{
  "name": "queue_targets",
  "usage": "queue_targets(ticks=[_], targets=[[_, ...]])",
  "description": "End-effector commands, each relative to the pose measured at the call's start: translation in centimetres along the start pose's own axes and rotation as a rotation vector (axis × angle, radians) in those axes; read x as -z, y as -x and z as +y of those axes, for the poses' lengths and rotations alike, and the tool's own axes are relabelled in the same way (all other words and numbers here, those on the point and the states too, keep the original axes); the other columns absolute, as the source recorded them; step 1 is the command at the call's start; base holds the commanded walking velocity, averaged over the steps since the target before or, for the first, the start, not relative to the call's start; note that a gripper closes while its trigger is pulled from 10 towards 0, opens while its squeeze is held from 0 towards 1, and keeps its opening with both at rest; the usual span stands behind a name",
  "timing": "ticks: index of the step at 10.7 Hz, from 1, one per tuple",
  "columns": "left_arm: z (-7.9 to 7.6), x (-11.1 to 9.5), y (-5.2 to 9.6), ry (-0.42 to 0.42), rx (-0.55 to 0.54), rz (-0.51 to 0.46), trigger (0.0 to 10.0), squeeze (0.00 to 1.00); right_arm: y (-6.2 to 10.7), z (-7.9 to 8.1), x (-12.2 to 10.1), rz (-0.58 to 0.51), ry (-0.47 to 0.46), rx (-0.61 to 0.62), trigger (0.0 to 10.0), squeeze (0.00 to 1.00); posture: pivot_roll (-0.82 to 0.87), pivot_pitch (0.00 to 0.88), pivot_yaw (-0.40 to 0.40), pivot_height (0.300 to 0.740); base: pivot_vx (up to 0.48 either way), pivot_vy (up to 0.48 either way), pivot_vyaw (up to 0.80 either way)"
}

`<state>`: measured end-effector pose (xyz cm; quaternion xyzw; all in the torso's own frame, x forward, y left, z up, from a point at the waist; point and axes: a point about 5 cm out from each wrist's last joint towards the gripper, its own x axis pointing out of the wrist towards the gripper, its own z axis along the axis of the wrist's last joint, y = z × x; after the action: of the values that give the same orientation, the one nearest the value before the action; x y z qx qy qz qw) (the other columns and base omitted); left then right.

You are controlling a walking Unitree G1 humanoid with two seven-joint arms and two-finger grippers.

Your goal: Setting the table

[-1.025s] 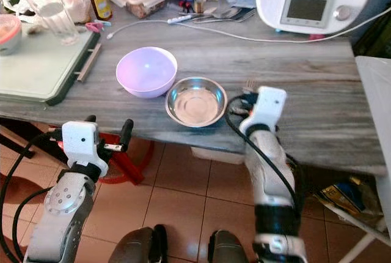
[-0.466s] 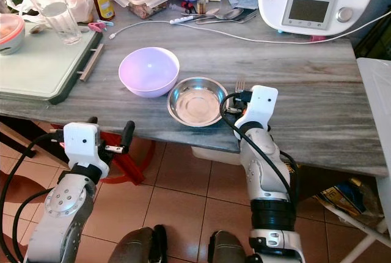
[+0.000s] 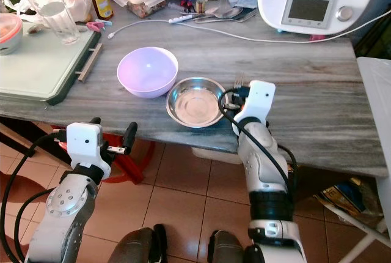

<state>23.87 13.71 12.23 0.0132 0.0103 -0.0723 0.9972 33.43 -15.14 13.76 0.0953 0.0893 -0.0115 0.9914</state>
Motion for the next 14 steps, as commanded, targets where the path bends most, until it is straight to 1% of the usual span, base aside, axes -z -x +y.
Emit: queue_targets(ticks=[1,4,9,10,11,13,14], targets=[[0.1,-0.1,0.2,-0.005,-0.003,0.001,10.0,0.00,0.1,-0.7,2.7,0.121,0.000,0.035,10.0,0.00,0.04,0.200,0.062,0.740,0.000,0.000,0.00],[0.0,-0.1,0.3,-0.002,-0.001,0.003,10.0,0.00,0.5,-0.3,3.5,0.162,0.013,0.021,10.0,0.00,0.04,0.203,0.059,0.740,0.000,0.000,0.00],[-0.1,-0.1,0.1,0.001,0.001,0.004,10.0,0.00,1.5,-1.2,4.5,0.206,0.055,0.033,10.0,0.00,0.03,0.202,0.058,0.740,0.000,0.000,0.00],[-0.1,-0.1,0.1,0.001,0.002,0.004,10.0,0.00,1.6,-1.3,4.6,0.210,0.055,0.035,10.0,0.29,0.03,0.200,0.058,0.740,0.000,0.000,0.00],[-0.1,-0.1,0.1,0.001,0.001,0.003,10.0,0.00,1.7,-1.3,4.6,0.212,0.056,0.036,10.0,1.00,0.04,0.199,0.057,0.740,0.000,0.000,0.00],[-0.1,-0.1,0.0,0.001,0.000,0.001,10.0,0.00,1.7,-1.2,4.4,0.204,0.058,0.034,10.0,1.00,0.04,0.199,0.056,0.740,0.000,0.000,0.00],[-0.1,-0.1,0.0,0.001,0.000,0.001,10.0,0.00,1.7,-1.2,4.1,0.185,0.075,0.033,10.0,1.00,0.03,0.198,0.056,0.740,0.000,0.000,0.00]])
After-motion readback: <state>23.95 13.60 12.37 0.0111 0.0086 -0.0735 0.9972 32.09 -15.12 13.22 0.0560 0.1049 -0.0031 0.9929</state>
